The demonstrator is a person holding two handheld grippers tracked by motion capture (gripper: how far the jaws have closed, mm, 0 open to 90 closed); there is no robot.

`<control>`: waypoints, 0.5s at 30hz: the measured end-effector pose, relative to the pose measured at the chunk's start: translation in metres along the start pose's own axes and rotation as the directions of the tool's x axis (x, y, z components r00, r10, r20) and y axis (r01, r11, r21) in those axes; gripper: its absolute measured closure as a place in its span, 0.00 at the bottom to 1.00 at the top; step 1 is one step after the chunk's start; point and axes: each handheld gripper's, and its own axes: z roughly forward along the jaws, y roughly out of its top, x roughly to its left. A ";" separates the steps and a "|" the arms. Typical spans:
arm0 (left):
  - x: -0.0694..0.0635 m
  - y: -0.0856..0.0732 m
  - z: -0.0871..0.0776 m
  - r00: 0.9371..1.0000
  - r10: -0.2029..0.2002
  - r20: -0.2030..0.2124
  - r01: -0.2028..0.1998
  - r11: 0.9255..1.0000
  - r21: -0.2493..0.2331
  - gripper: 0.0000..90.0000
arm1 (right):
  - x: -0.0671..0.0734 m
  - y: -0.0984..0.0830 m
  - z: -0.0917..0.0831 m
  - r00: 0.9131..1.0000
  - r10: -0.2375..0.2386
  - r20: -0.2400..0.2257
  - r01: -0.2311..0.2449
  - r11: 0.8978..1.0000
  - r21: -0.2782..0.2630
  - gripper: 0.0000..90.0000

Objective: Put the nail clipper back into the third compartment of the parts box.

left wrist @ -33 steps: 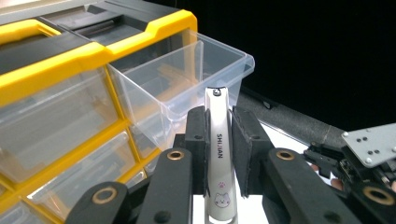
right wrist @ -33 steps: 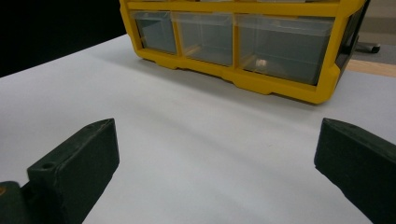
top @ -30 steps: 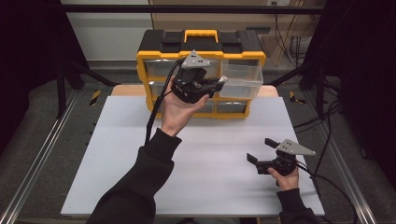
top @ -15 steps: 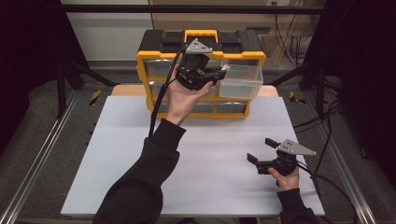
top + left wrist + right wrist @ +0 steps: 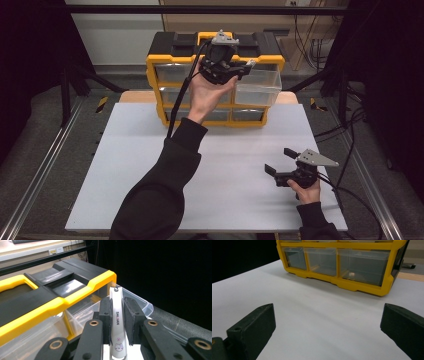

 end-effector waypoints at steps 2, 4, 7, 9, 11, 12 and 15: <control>0.000 0.003 0.005 1.000 0.006 -0.005 -0.006 1.000 0.007 0.86 | 0.000 0.000 0.000 1.000 0.003 -0.001 -0.003 1.000 -0.001 0.01; 0.000 0.005 0.009 1.000 0.007 -0.004 -0.007 1.000 0.009 0.86 | 0.000 0.000 0.000 1.000 0.003 0.000 -0.003 1.000 -0.003 0.01; 0.002 0.007 0.016 1.000 0.009 -0.010 -0.009 1.000 0.013 0.86 | 0.000 0.000 -0.001 1.000 0.003 0.000 -0.003 1.000 -0.004 0.01; 0.002 0.008 0.020 1.000 0.010 -0.006 -0.010 1.000 0.017 0.86 | -0.001 0.000 -0.001 1.000 0.005 0.000 -0.005 1.000 -0.004 0.01; 0.002 0.009 0.024 1.000 0.014 -0.008 -0.014 1.000 0.022 0.86 | -0.001 0.000 -0.001 1.000 0.004 0.001 -0.004 1.000 -0.003 0.01; 0.002 0.009 0.026 1.000 0.017 -0.009 -0.017 1.000 0.023 0.86 | -0.001 0.000 -0.001 1.000 0.005 0.000 -0.005 1.000 -0.003 0.01; 0.003 0.008 0.031 1.000 0.015 -0.009 -0.015 1.000 0.027 0.86 | -0.001 0.000 -0.001 1.000 0.005 0.001 -0.005 1.000 -0.002 0.01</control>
